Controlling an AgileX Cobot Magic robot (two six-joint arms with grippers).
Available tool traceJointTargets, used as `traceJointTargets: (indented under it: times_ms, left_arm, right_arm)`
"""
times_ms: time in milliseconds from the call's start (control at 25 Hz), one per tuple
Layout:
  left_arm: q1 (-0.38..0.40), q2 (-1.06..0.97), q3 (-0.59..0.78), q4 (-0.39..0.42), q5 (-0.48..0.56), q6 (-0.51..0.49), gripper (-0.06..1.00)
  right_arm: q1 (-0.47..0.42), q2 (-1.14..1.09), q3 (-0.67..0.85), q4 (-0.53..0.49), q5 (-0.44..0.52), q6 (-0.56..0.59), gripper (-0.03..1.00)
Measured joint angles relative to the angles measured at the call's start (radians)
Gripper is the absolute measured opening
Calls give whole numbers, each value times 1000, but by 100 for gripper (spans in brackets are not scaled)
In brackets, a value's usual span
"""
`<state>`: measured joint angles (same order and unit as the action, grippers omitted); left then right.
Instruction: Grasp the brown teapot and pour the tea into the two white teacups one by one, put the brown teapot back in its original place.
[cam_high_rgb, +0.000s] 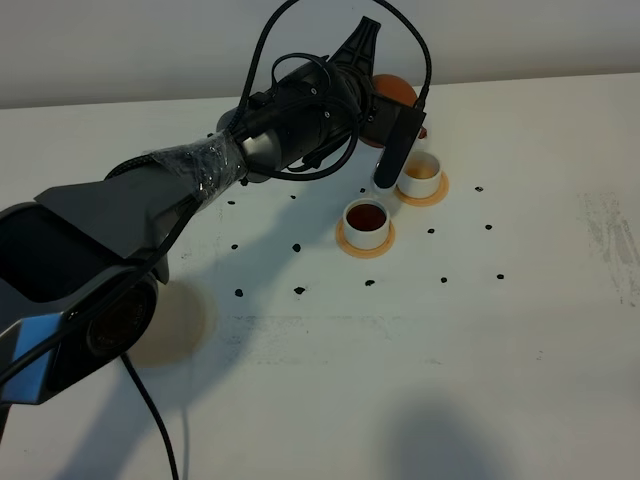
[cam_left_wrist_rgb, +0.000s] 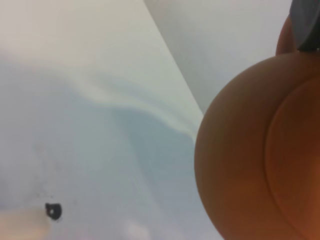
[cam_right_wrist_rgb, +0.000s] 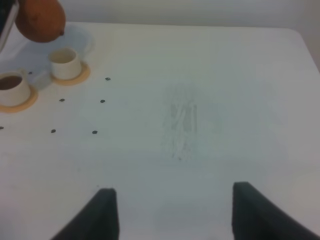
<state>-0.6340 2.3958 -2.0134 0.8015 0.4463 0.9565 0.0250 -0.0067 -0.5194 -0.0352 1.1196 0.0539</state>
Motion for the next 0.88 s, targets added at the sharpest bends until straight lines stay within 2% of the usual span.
traceJointTargets:
  times_ms: [880]
  left_arm:
    - [-7, 0, 0, 6, -8, 172, 12]
  right_arm:
    - [0, 0, 0, 0, 0, 0, 48]
